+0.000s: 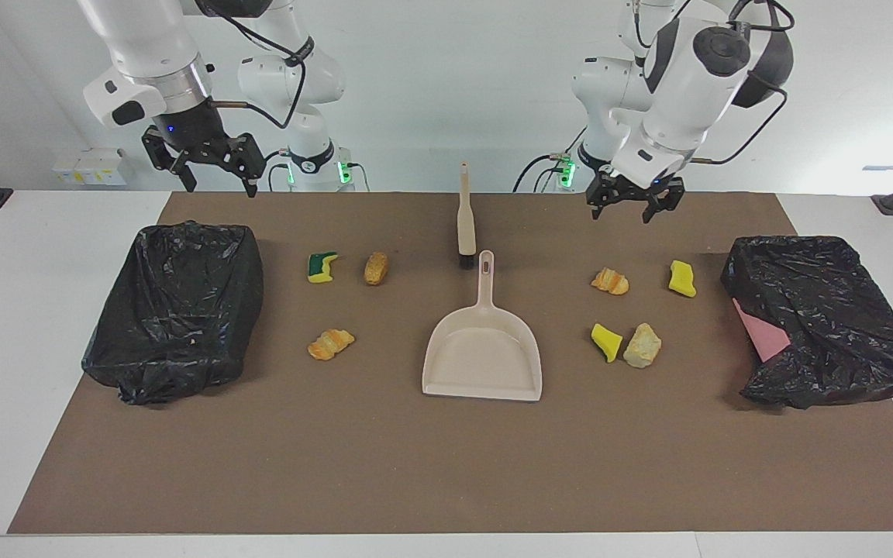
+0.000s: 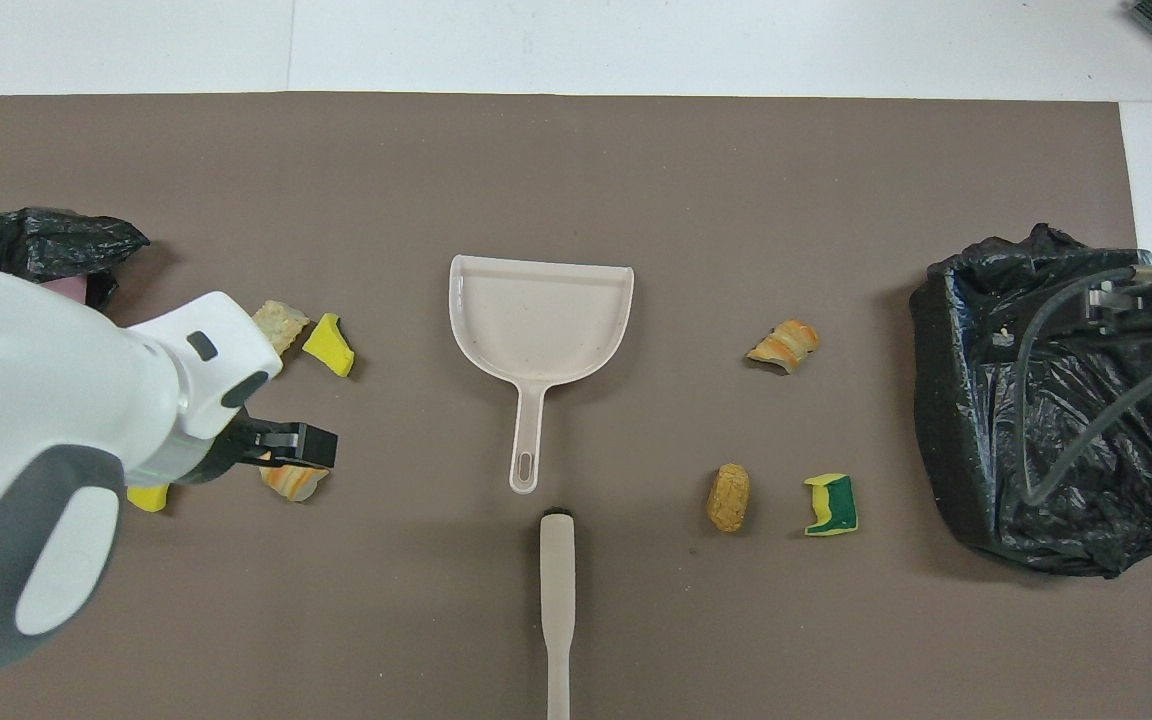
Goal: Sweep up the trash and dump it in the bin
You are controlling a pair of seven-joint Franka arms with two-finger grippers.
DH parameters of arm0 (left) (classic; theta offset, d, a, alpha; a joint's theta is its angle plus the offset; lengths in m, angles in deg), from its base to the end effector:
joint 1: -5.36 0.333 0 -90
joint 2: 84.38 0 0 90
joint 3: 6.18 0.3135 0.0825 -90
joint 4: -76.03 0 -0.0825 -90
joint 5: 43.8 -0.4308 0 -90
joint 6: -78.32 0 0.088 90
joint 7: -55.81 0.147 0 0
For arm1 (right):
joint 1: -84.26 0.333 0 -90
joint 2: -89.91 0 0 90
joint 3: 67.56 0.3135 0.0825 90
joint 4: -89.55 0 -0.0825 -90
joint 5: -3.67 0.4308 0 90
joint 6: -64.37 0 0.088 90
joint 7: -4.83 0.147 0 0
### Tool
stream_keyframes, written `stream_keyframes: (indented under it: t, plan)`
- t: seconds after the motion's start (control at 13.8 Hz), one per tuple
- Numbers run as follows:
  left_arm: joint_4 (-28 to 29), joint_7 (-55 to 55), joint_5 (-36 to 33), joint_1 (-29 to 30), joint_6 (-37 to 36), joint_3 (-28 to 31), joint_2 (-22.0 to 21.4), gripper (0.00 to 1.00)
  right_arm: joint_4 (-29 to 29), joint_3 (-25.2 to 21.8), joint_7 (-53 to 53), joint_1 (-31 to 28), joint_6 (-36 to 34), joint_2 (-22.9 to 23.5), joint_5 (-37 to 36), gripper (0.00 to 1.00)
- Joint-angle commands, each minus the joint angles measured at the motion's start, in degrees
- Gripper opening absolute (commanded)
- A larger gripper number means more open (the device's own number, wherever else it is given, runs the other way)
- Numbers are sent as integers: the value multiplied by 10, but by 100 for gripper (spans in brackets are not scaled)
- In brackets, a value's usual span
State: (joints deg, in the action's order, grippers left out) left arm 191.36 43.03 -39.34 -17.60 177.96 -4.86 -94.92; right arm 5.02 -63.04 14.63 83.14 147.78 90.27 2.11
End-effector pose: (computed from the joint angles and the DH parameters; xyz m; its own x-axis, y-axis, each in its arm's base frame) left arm 0.4945 -0.2067 0.4722 0.9844 -0.1405 -0.1057 -0.1350 -0.9892 0.0574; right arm 0.5896 0.0306 0.6174 0.9932 -0.1145 -0.0209 -0.1139 -0.9930 0.0306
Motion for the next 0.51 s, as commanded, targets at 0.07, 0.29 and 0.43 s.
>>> stream_keyframes:
  t: [0.07,0.29,0.43]
  plan:
    - [71,-81,12,-94,56,10,-33,100,-10,0,-1,-3,22,-8,4,100]
    - [115,-158,12,-177,111,10,-32,100,-13,5,7,6,50,2,4,100]
    - [144,-200,12,-223,155,10,-26,100,-13,9,42,22,69,18,3,100]
